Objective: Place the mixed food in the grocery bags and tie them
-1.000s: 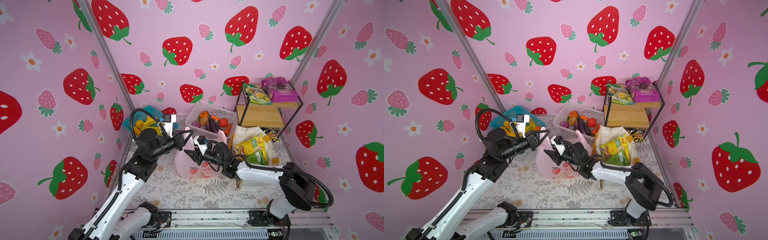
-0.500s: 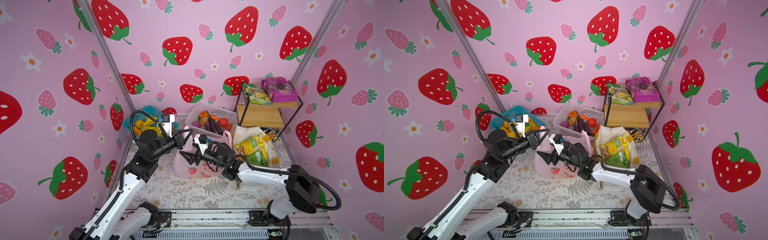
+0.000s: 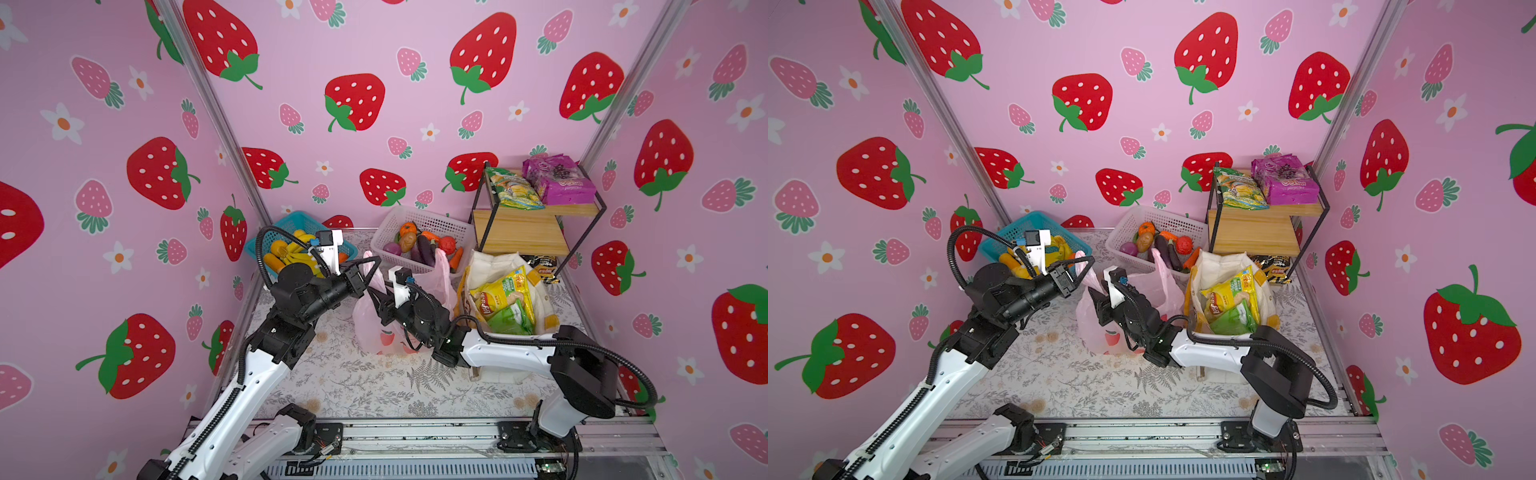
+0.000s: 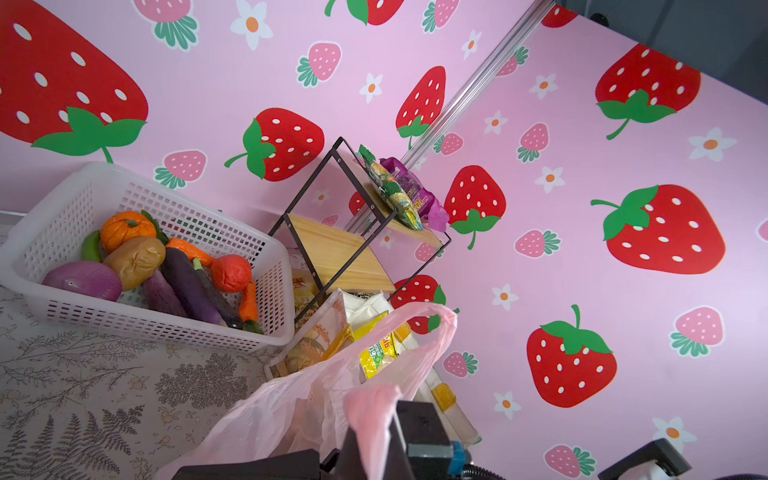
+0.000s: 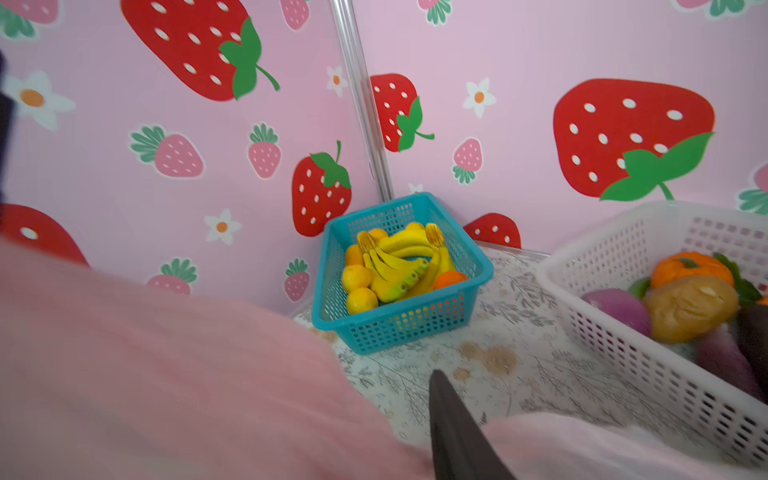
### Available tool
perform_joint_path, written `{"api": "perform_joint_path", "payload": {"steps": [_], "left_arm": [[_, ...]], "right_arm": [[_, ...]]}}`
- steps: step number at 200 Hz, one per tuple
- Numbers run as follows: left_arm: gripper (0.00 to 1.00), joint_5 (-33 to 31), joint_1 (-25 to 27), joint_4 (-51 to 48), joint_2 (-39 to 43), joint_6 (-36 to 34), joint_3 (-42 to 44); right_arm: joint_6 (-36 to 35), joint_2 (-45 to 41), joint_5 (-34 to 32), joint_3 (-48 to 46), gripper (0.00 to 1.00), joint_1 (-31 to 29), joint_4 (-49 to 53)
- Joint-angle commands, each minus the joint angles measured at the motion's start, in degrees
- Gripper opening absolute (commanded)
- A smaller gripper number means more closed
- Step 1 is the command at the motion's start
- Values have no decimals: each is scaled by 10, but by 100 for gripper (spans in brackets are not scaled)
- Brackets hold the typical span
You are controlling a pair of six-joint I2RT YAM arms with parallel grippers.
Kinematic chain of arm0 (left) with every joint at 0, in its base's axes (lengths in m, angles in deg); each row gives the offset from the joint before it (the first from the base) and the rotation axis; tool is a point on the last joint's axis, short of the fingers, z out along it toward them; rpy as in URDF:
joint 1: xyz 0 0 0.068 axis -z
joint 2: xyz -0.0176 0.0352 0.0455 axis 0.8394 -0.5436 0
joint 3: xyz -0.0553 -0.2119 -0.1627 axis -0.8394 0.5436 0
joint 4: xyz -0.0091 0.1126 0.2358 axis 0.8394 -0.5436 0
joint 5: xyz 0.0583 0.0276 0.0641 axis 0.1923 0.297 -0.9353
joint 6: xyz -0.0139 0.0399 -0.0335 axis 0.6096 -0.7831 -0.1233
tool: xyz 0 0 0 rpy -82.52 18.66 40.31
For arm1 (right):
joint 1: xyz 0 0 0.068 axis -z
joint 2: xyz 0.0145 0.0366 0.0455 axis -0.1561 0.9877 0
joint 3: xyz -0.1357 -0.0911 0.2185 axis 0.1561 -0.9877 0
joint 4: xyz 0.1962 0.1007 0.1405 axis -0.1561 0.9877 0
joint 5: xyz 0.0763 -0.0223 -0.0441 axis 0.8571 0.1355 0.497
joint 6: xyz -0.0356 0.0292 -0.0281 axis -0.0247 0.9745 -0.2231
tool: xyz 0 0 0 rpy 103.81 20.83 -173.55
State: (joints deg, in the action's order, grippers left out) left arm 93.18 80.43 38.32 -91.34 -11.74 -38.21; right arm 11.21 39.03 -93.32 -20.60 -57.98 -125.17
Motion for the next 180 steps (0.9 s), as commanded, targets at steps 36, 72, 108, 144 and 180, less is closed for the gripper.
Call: {"api": "perform_joint_path", "payload": {"steps": [36, 72, 108, 144, 180], "left_arm": [[0, 8, -10, -18, -22, -45, -40], [0, 37, -40, -49, -55, -75, -78], [0, 65, -87, -85, -70, -94, -110], [0, 84, -128, -86, -84, -86, -115], [0, 100, -155, -79, -96, -76, -114]], "right_arm": [[-91, -69, 34, 1, 74, 1, 79], [-163, -129, 112, 52, 98, 2, 229], [-224, -202, 162, 92, 99, 3, 387], [-260, -285, 210, 109, 99, 5, 477], [-247, -360, 177, 90, 96, 56, 513]]}}
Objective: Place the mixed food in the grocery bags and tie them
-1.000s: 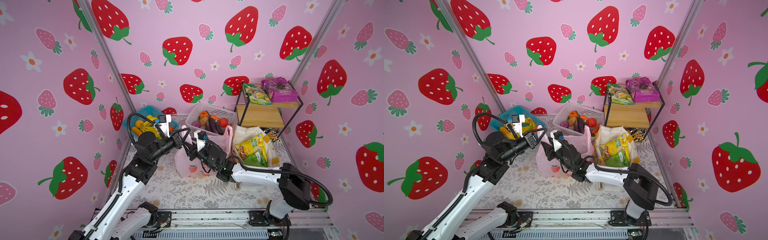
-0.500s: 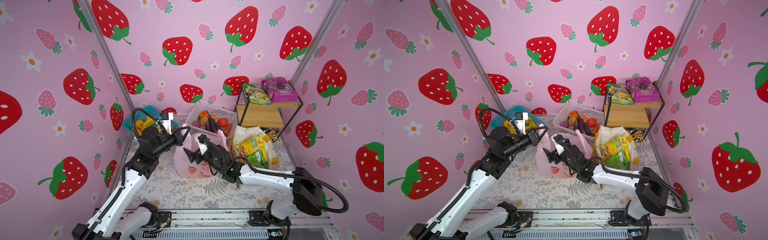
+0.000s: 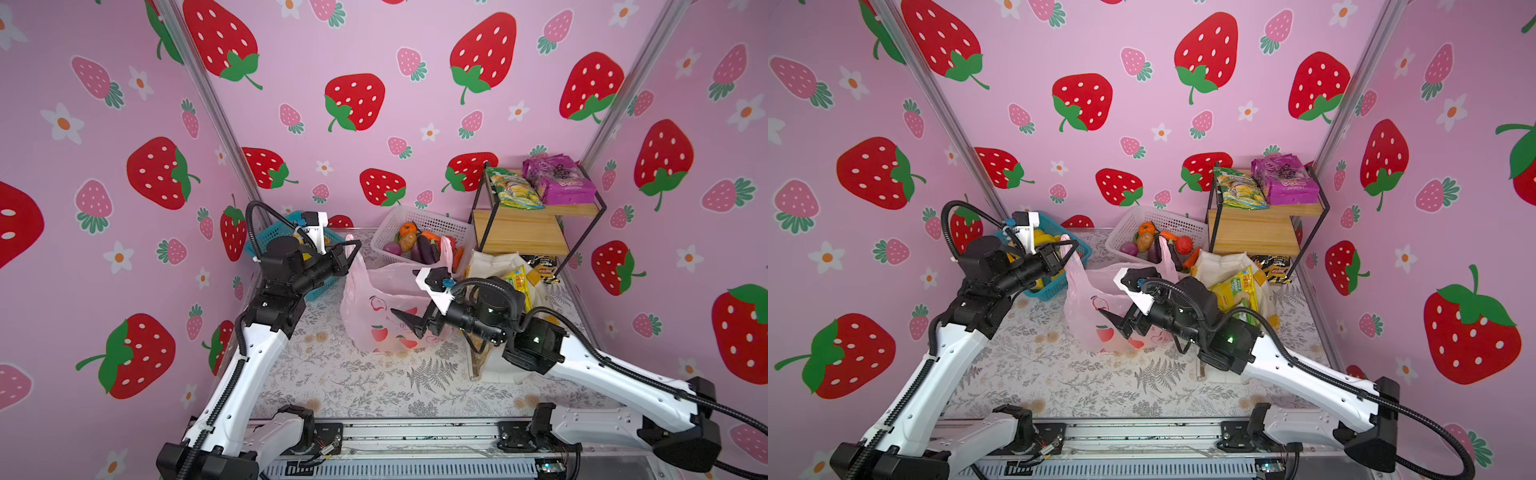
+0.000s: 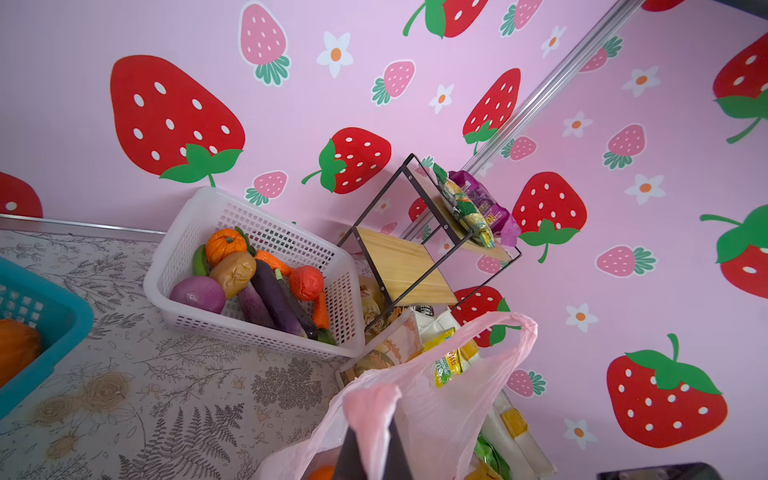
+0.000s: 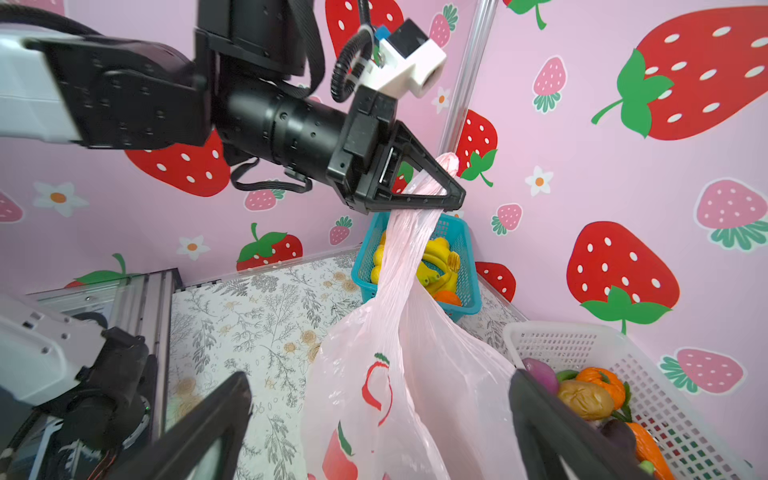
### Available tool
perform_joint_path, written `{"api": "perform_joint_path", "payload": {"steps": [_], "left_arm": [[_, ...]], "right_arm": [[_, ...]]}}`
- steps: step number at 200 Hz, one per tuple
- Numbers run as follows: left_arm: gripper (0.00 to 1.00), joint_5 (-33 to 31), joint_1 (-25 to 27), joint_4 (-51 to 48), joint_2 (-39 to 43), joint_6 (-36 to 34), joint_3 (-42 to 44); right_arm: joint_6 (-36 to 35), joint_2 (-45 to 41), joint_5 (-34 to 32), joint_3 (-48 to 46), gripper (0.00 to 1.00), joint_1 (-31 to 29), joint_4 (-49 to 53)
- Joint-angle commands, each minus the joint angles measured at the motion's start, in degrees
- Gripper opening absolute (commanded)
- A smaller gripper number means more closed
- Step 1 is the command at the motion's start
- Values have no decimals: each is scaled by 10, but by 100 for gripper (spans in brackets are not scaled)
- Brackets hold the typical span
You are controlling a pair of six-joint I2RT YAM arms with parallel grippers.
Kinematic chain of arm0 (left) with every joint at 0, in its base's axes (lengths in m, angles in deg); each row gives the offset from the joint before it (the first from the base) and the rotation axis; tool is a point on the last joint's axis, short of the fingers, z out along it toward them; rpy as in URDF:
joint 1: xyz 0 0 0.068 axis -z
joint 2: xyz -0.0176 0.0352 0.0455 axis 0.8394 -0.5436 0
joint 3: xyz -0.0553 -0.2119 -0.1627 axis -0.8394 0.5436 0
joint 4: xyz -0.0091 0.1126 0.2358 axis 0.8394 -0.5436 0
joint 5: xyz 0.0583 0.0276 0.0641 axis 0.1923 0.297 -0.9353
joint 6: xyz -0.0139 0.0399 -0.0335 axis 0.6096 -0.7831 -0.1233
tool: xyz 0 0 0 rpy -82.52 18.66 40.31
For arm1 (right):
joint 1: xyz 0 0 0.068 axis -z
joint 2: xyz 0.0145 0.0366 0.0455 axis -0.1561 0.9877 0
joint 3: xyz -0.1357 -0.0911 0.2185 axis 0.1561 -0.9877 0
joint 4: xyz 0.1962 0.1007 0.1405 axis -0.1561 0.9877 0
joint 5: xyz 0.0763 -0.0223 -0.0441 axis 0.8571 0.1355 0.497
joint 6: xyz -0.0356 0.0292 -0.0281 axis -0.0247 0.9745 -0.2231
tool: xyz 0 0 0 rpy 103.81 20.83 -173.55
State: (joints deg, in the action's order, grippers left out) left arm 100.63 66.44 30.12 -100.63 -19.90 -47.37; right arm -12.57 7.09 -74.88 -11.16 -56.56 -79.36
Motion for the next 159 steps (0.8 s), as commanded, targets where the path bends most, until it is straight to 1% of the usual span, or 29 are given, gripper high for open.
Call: {"api": "perform_joint_path", "payload": {"steps": [1, 10, 25, 41, 49, 62, 80, 98, 118, 141, 143, 147, 159], "left_arm": [[0, 26, -15, 3, -4, 6, -22], [0, 29, -21, 5, -5, 7, -21], [0, 34, -30, 8, -7, 9, -21], [0, 42, -38, 15, -10, 15, -21], [0, 46, -41, 20, -11, 20, -19], [0, 54, -47, 25, -15, 24, -20], [0, 66, -52, 22, -19, 26, -26], [0, 72, -56, 20, -21, 27, -27], [0, 78, -59, 17, -25, 24, -32], [0, 81, -64, 13, -29, 23, -40], [0, 81, -64, 13, -30, 22, -41], [0, 80, -65, 12, -31, 22, -43], [0, 75, -67, 12, -33, 19, -50]], "right_arm": [[-8, -44, -8, -7, 96, 45, 54], [9, -65, 6, -26, 95, 81, 50], [41, -95, 55, -65, 94, 154, 28], [76, -97, 109, -99, 92, 232, -7], [87, -87, 151, -110, 92, 258, -26], [95, -63, 198, -123, 92, 279, -70], [91, -35, 212, -137, 91, 291, -122], [96, -4, 252, -149, 87, 312, -179], [93, 39, 260, -146, 76, 317, -218], [113, 73, 264, -144, 53, 317, -256], [115, 75, 266, -144, 53, 317, -258], [122, 78, 267, -146, 47, 317, -263], [144, 80, 257, -158, 36, 316, -283]]}}
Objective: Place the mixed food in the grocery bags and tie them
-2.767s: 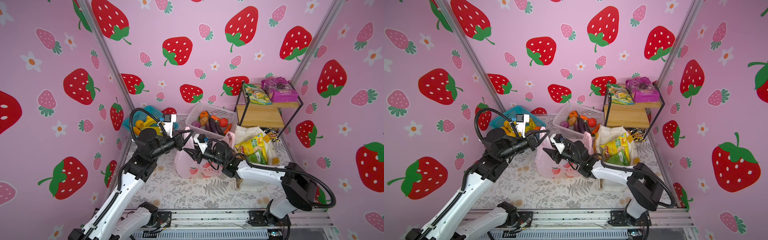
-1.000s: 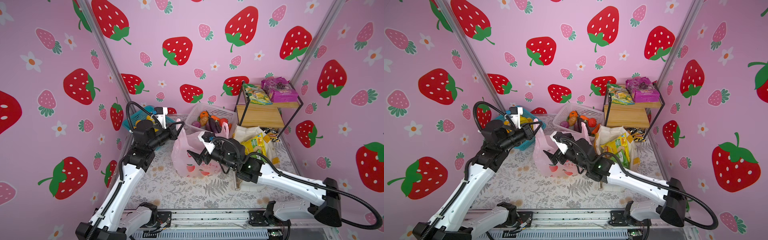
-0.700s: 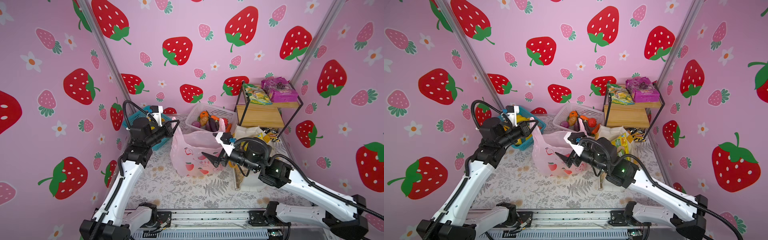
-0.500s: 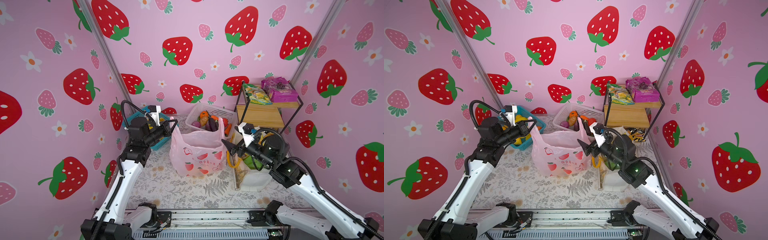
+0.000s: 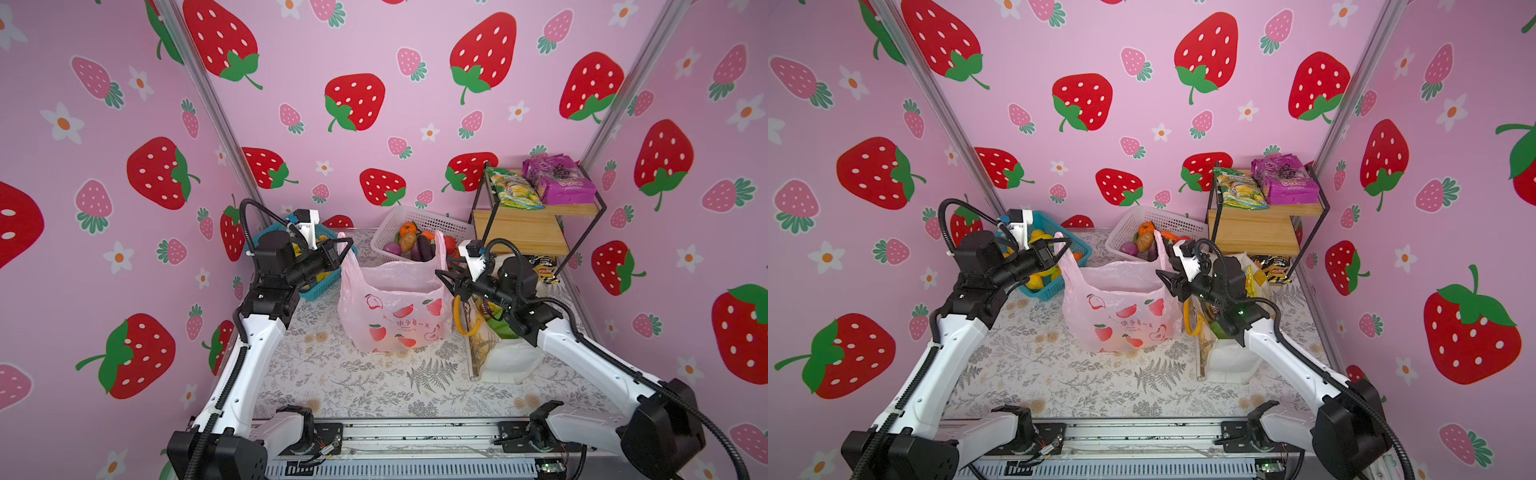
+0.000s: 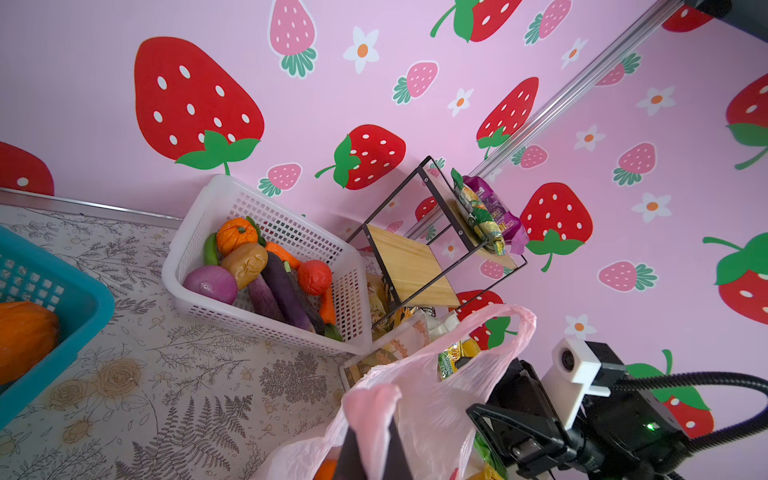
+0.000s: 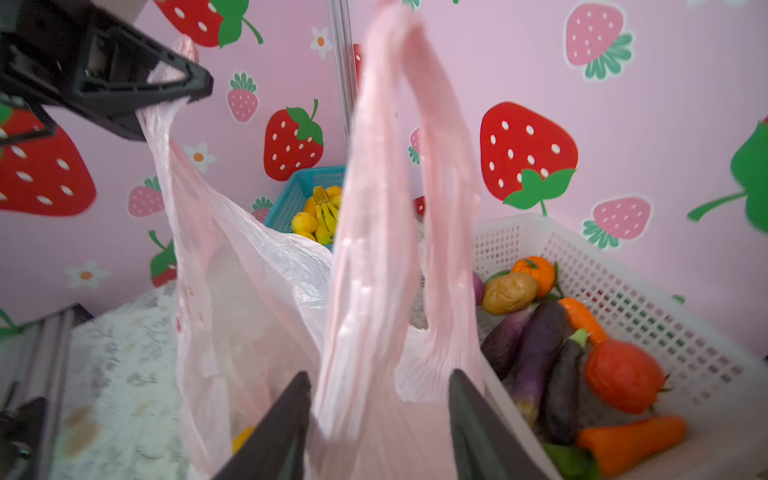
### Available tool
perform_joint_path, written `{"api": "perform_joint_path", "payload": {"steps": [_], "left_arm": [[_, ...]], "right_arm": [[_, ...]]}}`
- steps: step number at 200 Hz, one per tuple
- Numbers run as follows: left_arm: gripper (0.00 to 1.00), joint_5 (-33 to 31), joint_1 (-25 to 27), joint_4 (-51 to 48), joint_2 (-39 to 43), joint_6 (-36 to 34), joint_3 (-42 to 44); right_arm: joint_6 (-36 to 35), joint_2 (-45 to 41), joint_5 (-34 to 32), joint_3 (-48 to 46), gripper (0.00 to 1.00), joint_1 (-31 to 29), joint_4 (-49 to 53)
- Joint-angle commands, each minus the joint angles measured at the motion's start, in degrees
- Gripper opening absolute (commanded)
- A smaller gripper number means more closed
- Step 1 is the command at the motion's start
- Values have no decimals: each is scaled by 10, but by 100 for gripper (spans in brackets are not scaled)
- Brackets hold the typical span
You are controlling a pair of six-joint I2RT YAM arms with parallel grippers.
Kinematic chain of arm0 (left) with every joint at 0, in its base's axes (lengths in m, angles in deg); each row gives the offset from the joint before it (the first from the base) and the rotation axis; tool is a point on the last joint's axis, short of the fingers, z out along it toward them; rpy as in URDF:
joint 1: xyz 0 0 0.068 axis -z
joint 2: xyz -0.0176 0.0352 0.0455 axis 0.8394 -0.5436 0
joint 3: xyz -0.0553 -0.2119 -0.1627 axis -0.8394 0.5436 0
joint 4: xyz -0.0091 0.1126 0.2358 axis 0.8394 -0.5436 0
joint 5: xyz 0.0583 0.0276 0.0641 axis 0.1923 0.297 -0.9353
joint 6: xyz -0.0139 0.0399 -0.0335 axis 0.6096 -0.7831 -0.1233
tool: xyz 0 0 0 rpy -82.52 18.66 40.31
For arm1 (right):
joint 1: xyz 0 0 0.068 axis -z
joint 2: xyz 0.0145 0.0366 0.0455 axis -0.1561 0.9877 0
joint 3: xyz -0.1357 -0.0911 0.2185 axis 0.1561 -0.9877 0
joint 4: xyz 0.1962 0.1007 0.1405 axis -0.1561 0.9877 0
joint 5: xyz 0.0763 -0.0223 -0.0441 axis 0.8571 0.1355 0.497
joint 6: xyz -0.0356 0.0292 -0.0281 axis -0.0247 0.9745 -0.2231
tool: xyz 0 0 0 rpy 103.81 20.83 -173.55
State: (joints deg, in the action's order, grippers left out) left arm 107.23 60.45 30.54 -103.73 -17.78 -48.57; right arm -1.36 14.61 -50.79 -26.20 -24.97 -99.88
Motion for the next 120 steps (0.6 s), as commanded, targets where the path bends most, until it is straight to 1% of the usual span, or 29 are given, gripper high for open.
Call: {"api": "perform_joint_path", "payload": {"steps": [1, 4, 11, 14, 21, 29, 43, 59, 71, 84, 97, 109, 120], "left_arm": [[0, 9, -7, 8, -2, -3, -38], [0, 6, -8, 7, -2, -5, -39], [4, -4, -9, 5, -1, -9, -42], [11, -10, -10, 4, 1, -11, -42], [16, -23, -9, 4, 4, -15, -42], [27, -38, -10, 6, 10, -18, -41], [43, -62, -9, 8, 28, -24, -33], [58, -108, -7, 4, 66, -34, -18], [68, -147, -2, 1, 103, -42, -3], [74, -183, 16, -3, 140, -55, 10], [75, -206, 51, -22, 163, -81, 7], [75, -220, 100, -39, 167, -109, -5], [75, -226, 156, -48, 156, -135, -20]], "right_arm": [[33, 5, 15, -8, 36, 0, -79], [39, 4, 9, -12, 34, -1, -84], [52, 0, -2, -22, 29, -3, -95], [57, -3, -6, -26, 27, -4, -100], [70, -9, -17, -37, 23, -9, -112], [84, -14, -31, -48, 18, -15, -125], [103, -21, -48, -60, 14, -26, -138], [114, -26, -73, -67, 8, -40, -138], [121, -29, -84, -72, 6, -47, -138], [132, -29, -89, -74, 5, -50, -140], [140, -29, -89, -75, 4, -53, -145], [142, -26, -88, -75, 4, -58, -149], [142, -24, -89, -73, 4, -63, -149]]}}
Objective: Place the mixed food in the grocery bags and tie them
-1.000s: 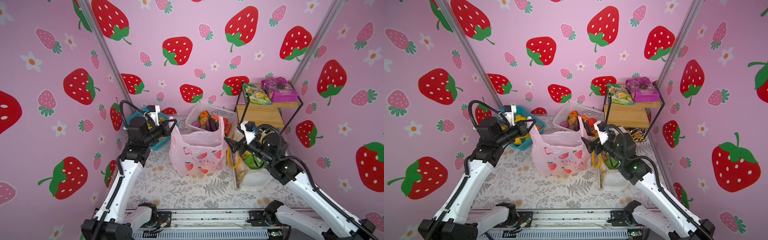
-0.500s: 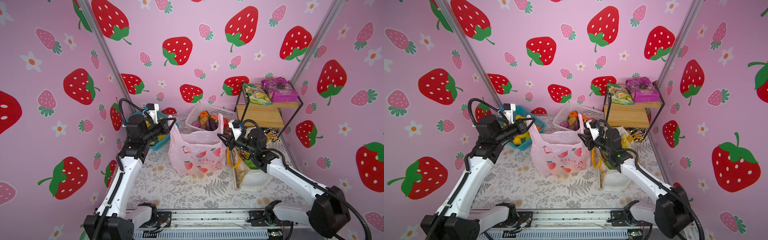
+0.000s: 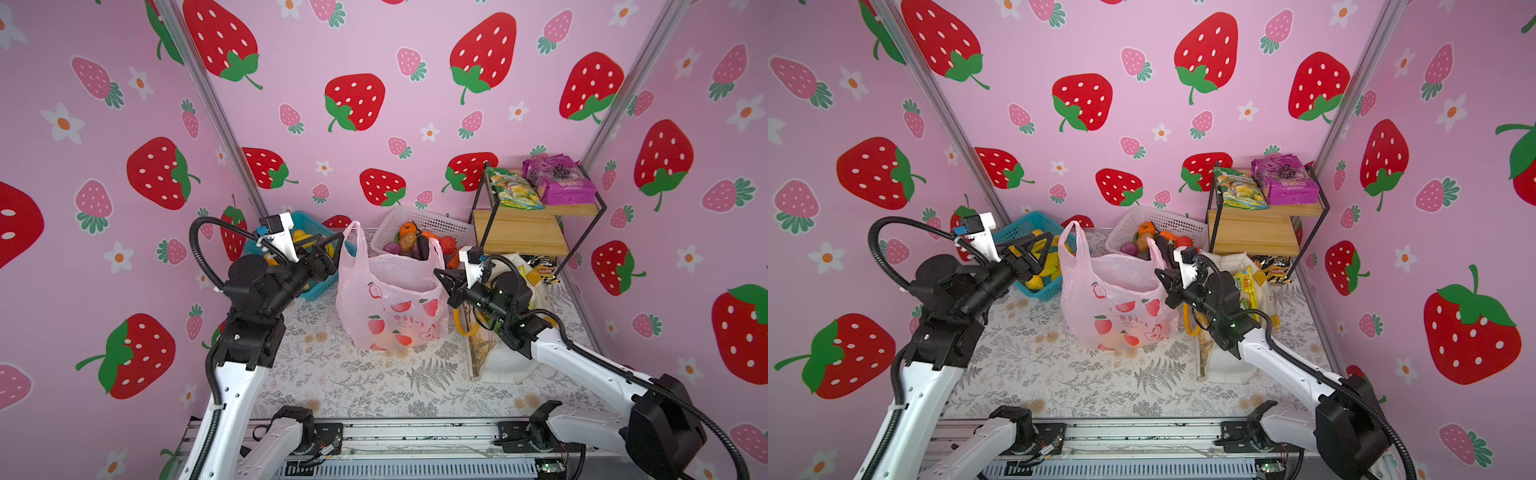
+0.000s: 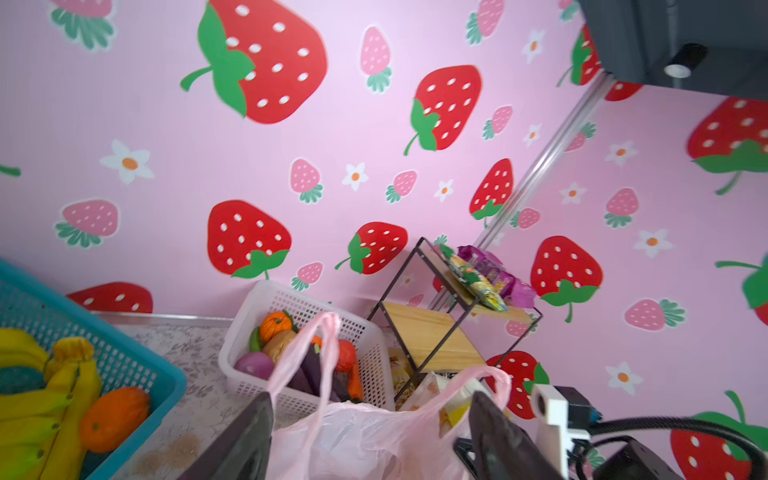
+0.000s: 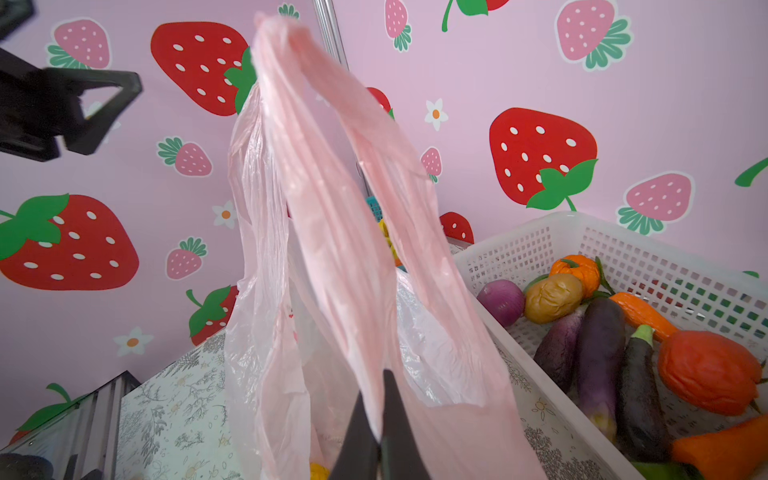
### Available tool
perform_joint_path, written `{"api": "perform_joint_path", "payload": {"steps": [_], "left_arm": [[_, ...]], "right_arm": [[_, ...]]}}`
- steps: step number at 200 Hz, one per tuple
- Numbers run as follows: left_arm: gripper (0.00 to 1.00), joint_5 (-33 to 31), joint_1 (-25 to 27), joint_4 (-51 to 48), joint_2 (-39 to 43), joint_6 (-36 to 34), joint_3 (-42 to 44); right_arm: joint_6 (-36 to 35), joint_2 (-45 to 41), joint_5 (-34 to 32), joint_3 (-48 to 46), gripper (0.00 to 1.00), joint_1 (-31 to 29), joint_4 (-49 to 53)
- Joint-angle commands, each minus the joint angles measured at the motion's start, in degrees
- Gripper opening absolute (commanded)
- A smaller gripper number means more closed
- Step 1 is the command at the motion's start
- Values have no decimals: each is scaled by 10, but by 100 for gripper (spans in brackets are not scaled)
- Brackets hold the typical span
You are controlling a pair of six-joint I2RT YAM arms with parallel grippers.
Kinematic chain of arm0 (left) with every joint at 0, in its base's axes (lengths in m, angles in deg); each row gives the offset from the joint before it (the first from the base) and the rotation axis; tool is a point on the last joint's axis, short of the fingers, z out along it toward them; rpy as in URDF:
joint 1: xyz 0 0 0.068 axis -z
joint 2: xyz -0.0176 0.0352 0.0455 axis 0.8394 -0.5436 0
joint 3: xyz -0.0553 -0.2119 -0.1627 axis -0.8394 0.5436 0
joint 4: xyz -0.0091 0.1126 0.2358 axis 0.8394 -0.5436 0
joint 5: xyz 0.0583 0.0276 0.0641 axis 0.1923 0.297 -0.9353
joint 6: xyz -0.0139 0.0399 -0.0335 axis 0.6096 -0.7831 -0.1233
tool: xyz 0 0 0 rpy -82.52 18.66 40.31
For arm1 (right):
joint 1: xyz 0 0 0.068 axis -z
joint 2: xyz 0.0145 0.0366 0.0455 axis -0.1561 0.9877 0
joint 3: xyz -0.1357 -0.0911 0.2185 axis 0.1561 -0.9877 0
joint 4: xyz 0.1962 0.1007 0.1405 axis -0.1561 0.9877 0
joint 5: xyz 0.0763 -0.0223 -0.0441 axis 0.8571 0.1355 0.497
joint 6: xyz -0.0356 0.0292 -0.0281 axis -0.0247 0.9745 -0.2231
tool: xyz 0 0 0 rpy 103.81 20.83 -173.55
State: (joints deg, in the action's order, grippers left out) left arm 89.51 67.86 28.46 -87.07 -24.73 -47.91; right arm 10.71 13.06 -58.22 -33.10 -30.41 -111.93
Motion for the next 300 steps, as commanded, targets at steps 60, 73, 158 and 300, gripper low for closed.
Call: {"api": "perform_joint_path", "payload": {"steps": [60, 73, 158, 300], "left_arm": [[83, -133, 303, -47, -208, -183, -156], [84, -144, 308, -49, -248, -182, -183], [65, -84, 308, -28, -389, -185, -265], [0, 186, 231, -28, -349, -132, -231]], "right_arm": [[28, -6, -19, -13, 3, -14, -40], [29, -8, -21, -15, 3, -14, -40], [23, -18, -27, -20, 3, -15, -28], [-187, -26, 195, 70, 97, 58, 79]]}}
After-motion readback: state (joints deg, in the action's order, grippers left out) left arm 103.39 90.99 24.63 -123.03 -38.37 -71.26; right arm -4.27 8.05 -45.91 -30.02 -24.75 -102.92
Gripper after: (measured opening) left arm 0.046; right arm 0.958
